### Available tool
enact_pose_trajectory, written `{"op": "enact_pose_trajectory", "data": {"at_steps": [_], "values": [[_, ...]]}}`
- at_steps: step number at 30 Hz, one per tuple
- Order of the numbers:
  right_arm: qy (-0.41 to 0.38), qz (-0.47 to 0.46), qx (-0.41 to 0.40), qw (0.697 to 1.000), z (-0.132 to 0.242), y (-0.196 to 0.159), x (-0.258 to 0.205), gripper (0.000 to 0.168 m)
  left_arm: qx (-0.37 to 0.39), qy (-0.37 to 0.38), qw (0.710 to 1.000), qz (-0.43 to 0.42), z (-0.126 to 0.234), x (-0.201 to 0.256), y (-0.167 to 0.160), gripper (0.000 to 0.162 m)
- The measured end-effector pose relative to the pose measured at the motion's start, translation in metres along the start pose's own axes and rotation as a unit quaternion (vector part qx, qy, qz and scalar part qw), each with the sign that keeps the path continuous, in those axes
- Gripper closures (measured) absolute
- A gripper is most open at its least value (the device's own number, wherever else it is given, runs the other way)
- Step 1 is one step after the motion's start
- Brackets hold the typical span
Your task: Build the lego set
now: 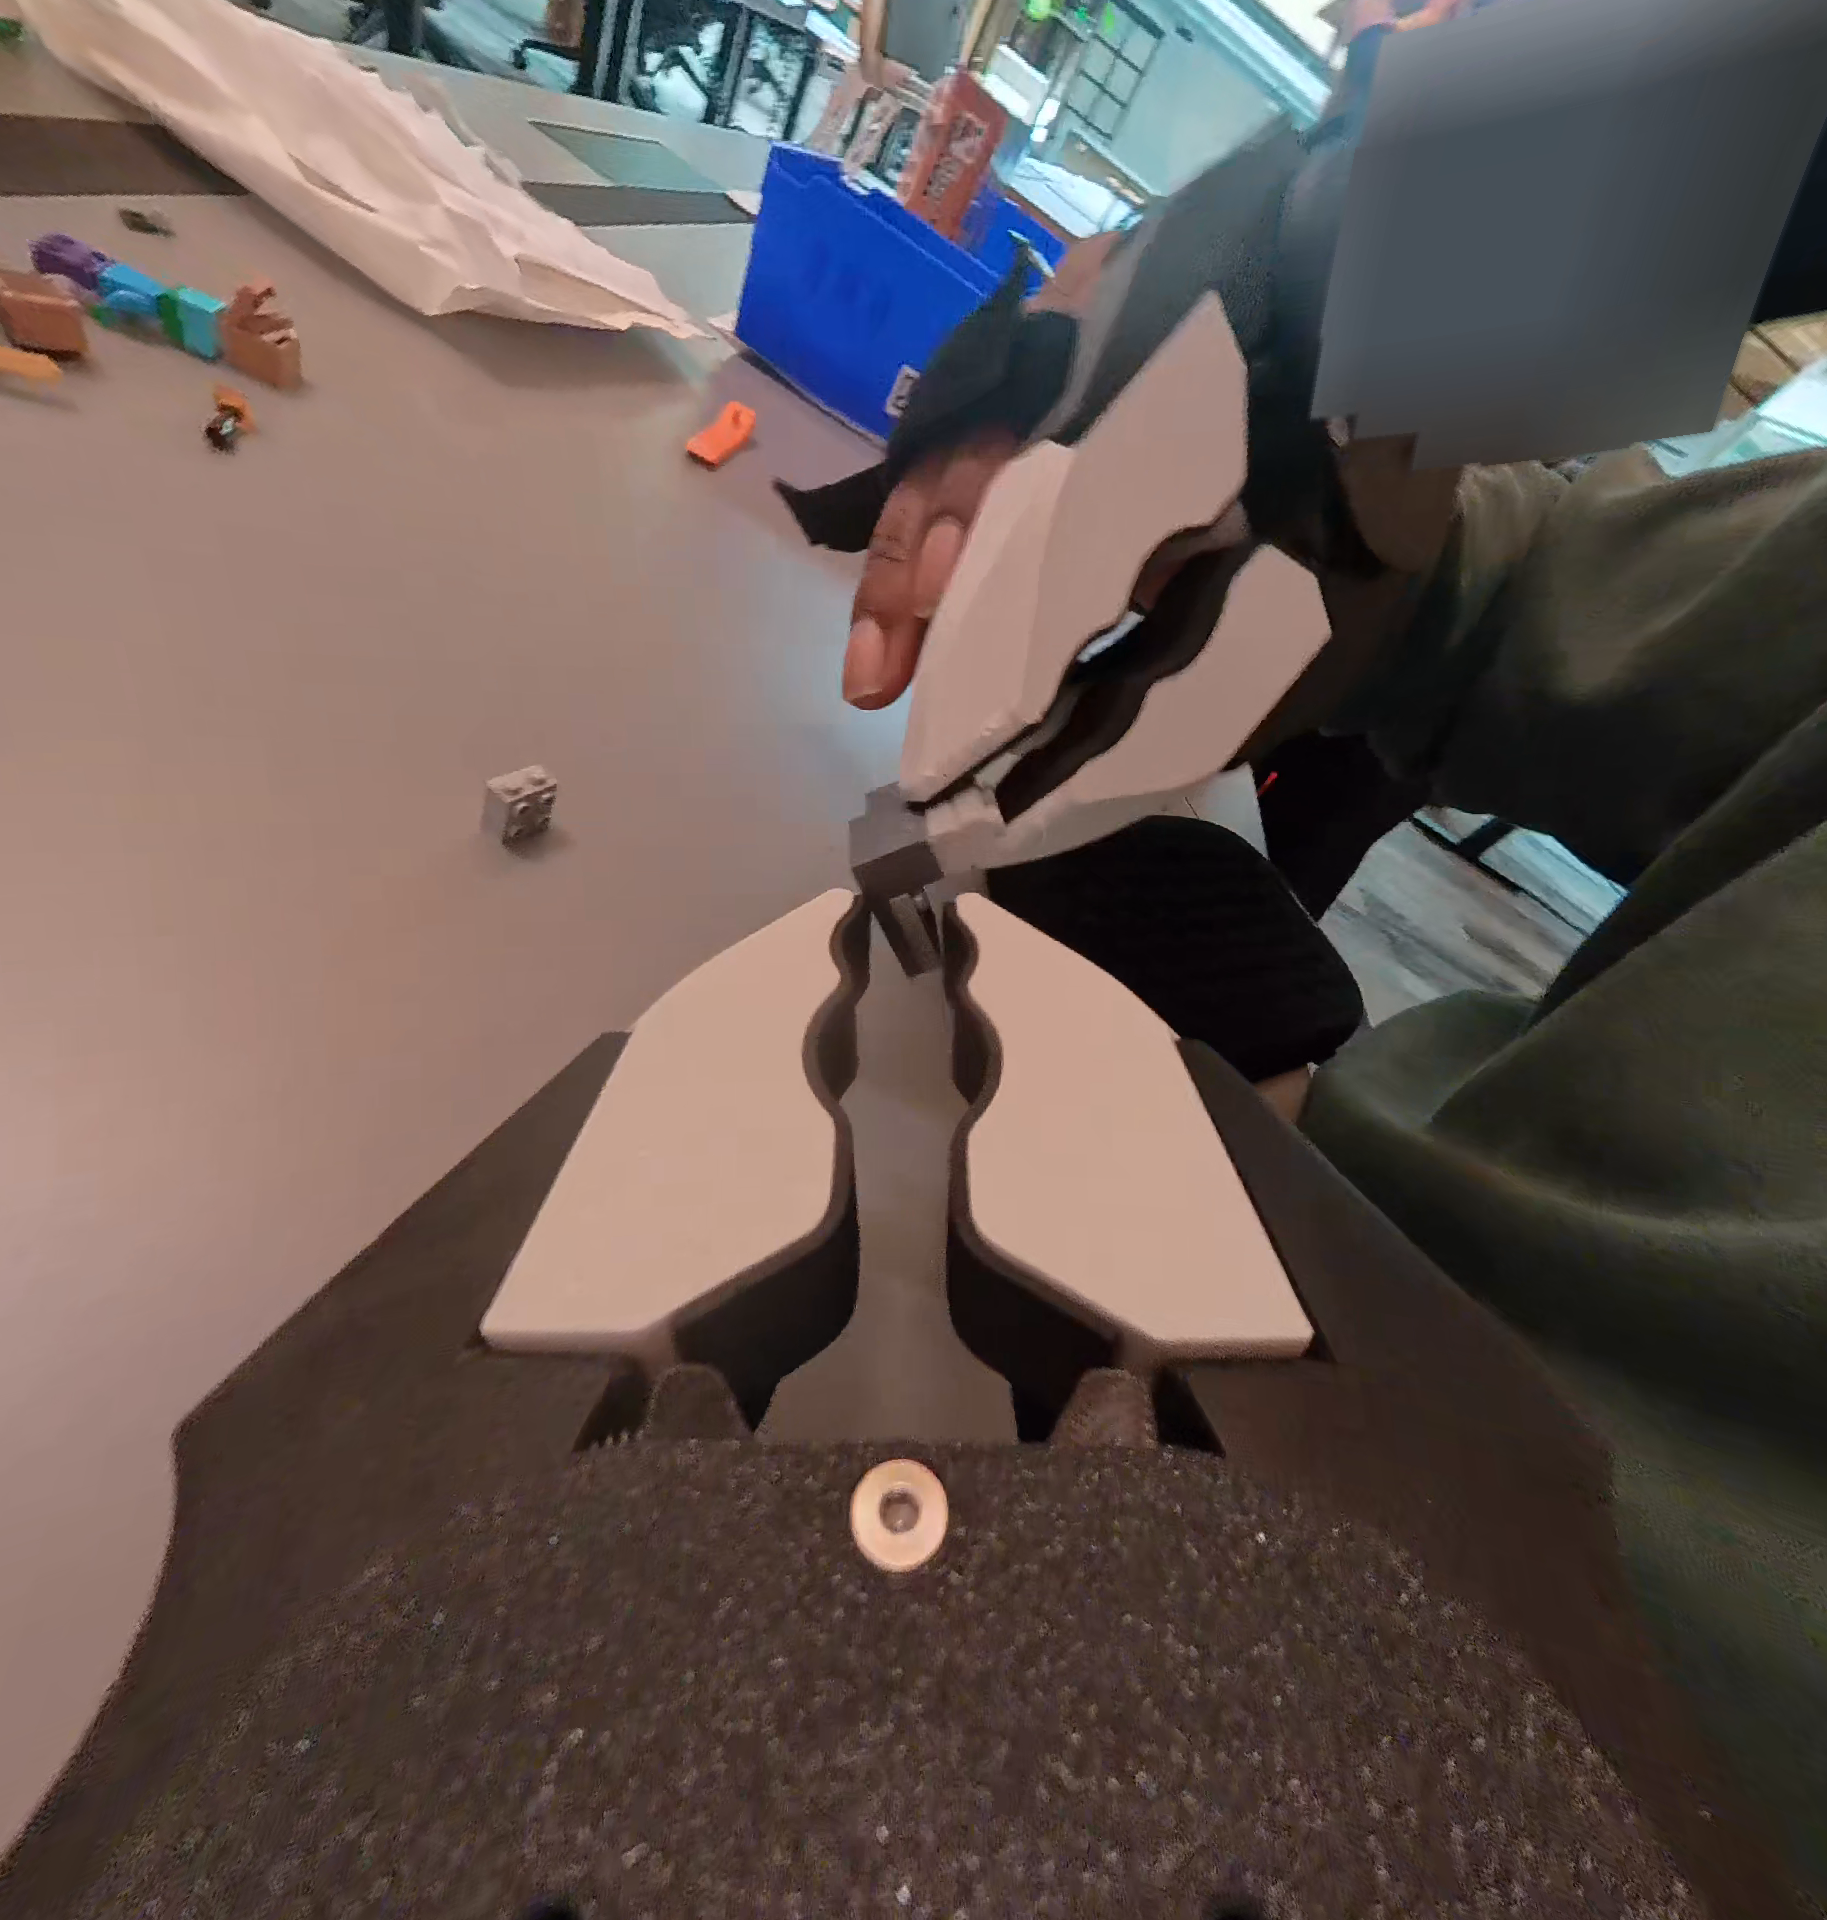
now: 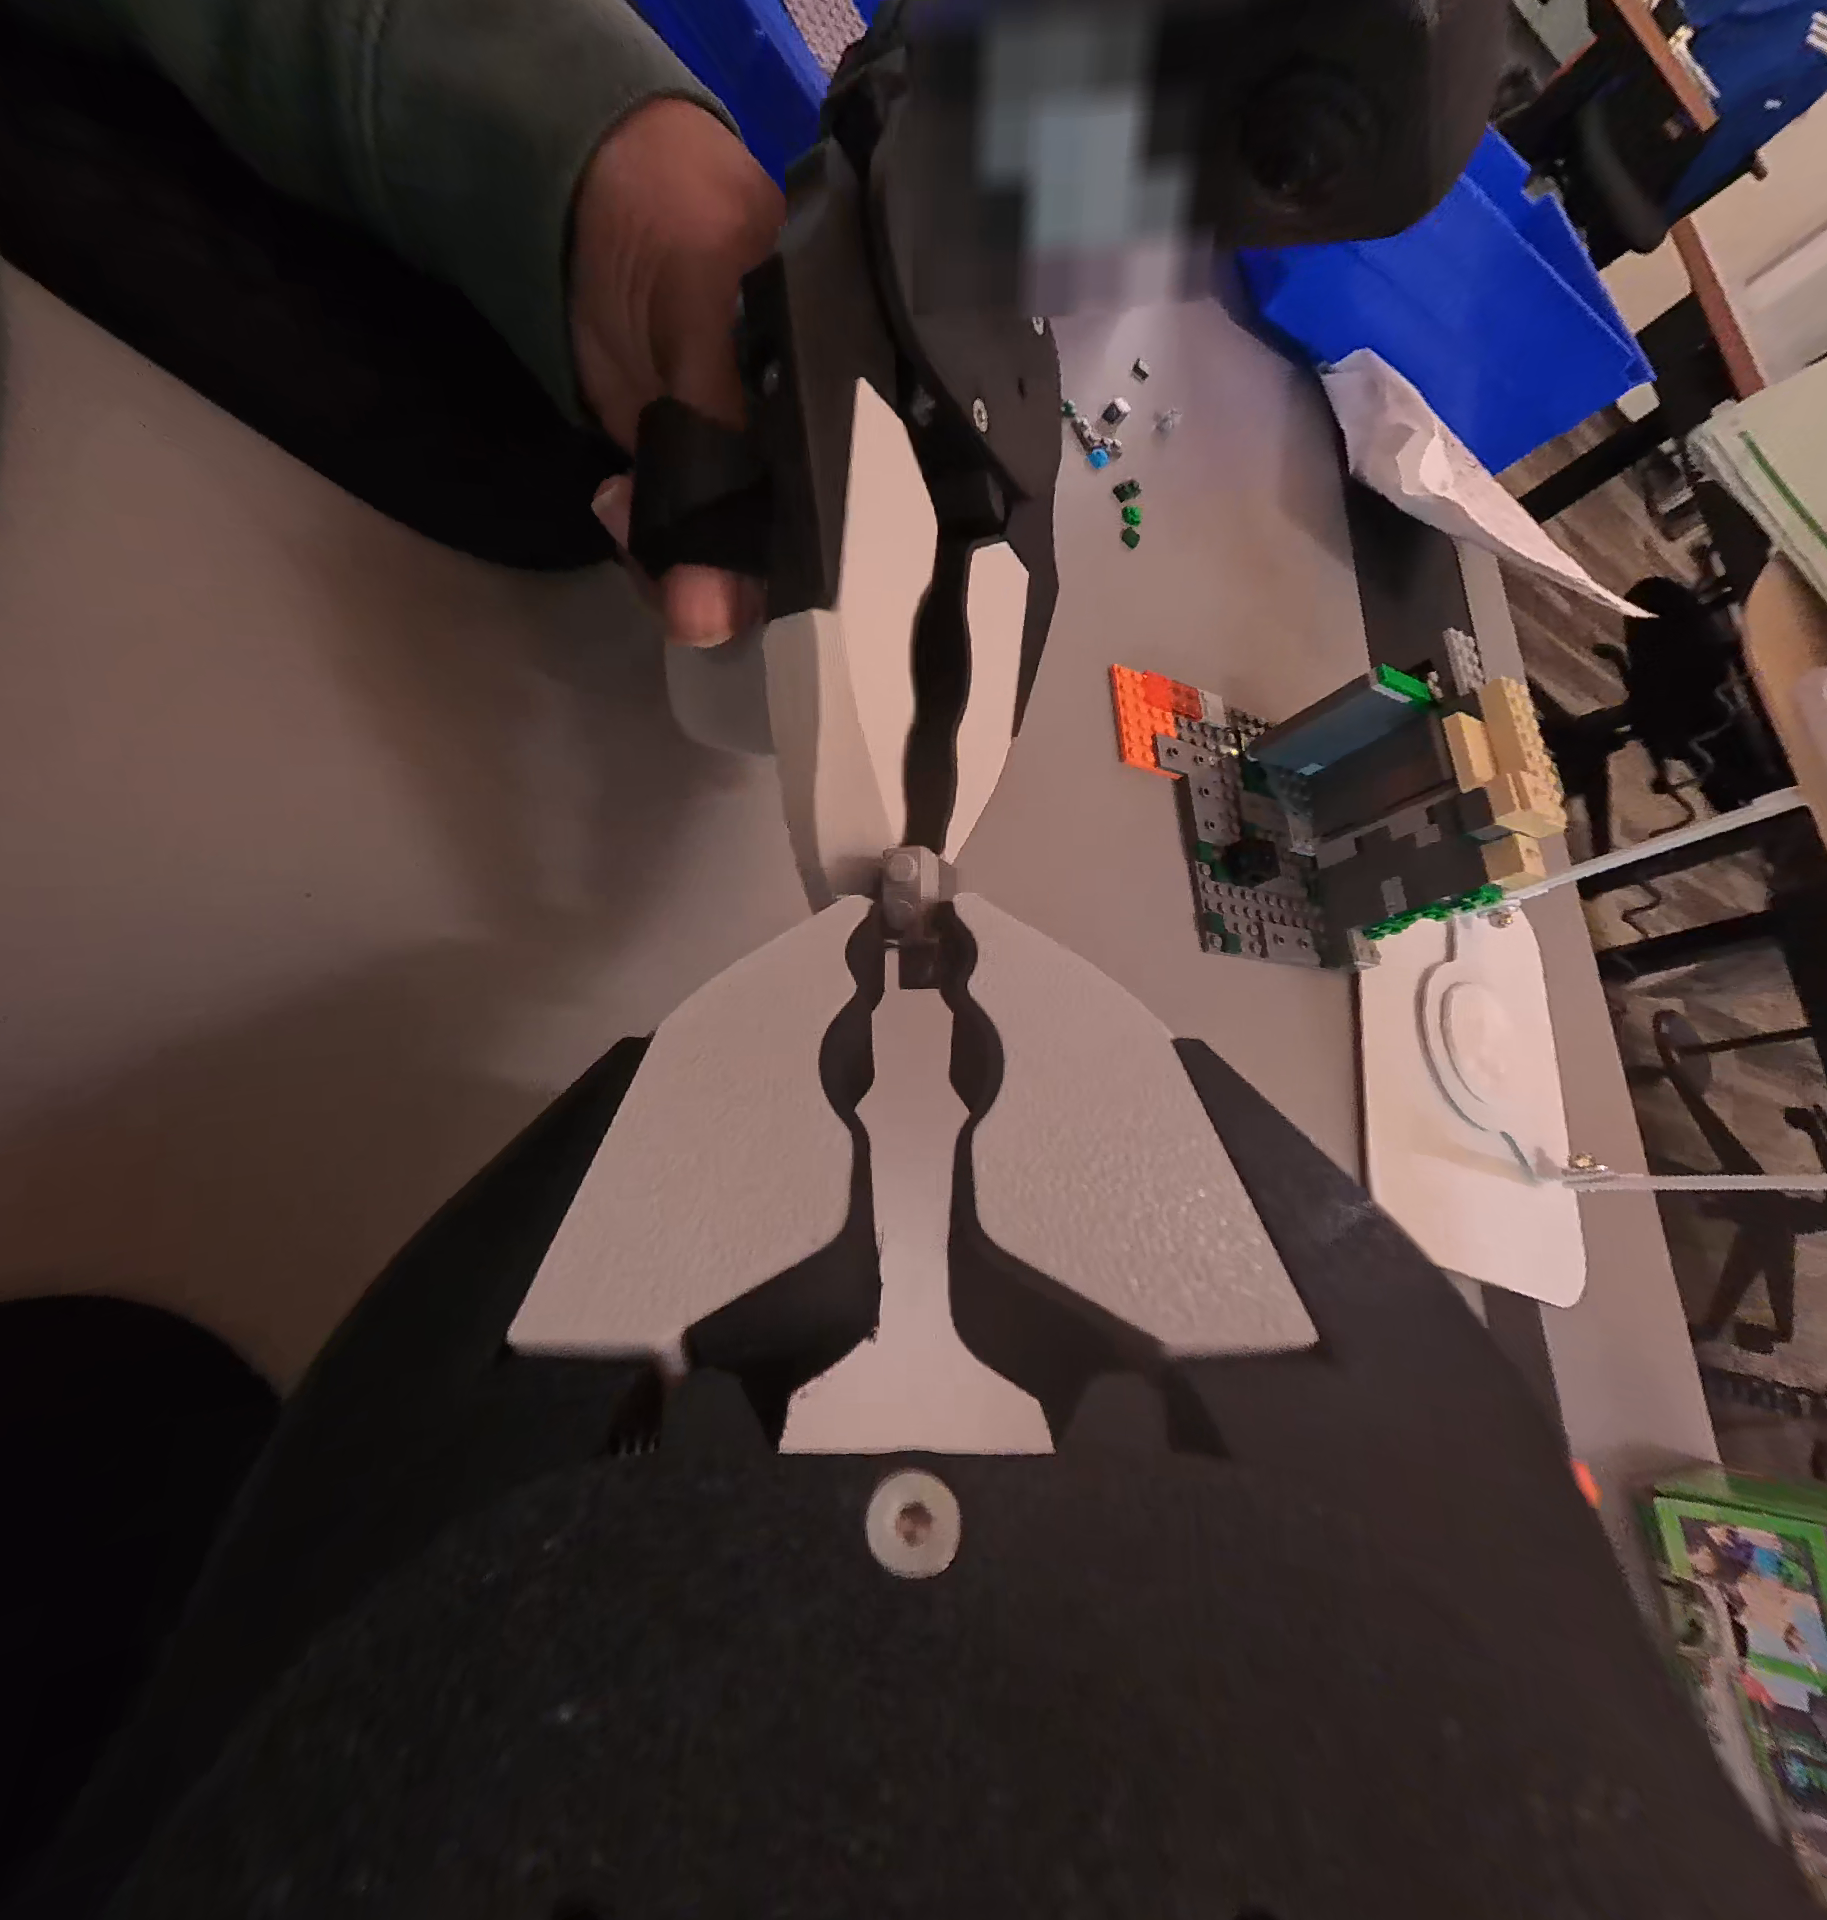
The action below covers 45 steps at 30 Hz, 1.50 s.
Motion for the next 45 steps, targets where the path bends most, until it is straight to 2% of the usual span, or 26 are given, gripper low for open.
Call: {"op": "enact_pose_trajectory", "data": {"at_steps": [3, 7, 9, 13, 16, 17, 22, 28, 31, 34, 45], "values": [[0.050, -0.065, 0.029, 0.996, 0.007, -0.001, 0.007, 0.161, 0.008, 0.012, 0.999, -0.046, 0.002, 0.004, 0.003, 0.128], [0.157, -0.192, 0.048, 0.967, 0.012, -0.010, 0.021, 0.161, -0.015, 0.113, 0.979, -0.169, 0.003, 0.008, 0.003, 0.121], [0.200, -0.223, 0.042, 0.953, 0.011, -0.011, 0.023, 0.161, -0.019, 0.128, 0.970, -0.208, -0.001, 0.013, 0.002, 0.118], [0.239, -0.224, 0.011, 0.945, 0.003, -0.011, 0.022, 0.161, -0.016, 0.124, 0.967, -0.220, -0.004, 0.019, 0.002, 0.121], [0.272, -0.227, 0.009, 0.935, -0.002, -0.010, 0.022, 0.161, -0.018, 0.131, 0.965, -0.229, -0.003, 0.019, 0.000, 0.135], [0.282, -0.230, 0.008, 0.932, -0.003, -0.010, 0.022, 0.161, -0.022, 0.134, 0.963, -0.233, -0.003, 0.019, -0.001, 0.135], [0.276, -0.242, 0.031, 0.930, -0.004, -0.011, 0.025, 0.160, -0.008, 0.126, 0.968, -0.216, 0.001, 0.017, 0.001, 0.136], [0.224, -0.232, 0.047, 0.946, -0.001, -0.017, 0.025, 0.146, 0.010, 0.095, 0.979, -0.178, 0.004, 0.010, 0.001, 0.136], [0.225, -0.236, 0.052, 0.944, -0.007, -0.019, 0.020, 0.148, 0.015, 0.087, 0.981, -0.171, 0.004, 0.010, 0.002, 0.136], [0.224, -0.238, 0.058, 0.943, -0.010, -0.020, 0.018, 0.160, 0.011, 0.095, 0.981, -0.171, 0.003, 0.009, 0.000, 0.136], [0.256, -0.216, 0.029, 0.942, -0.016, -0.030, 0.020, 0.161, -0.017, 0.117, 0.977, -0.178, -0.003, 0.002, -0.006, 0.131]]}}
Point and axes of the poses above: each gripper's, where its closed fingertips meet, z back along the fingers, y out of its top, x = y × z across the jaws, the point moved 7 cm from there along z, back along the fingers, and after that the axes turned 14 degrees about -x, right-handed, at the moved point
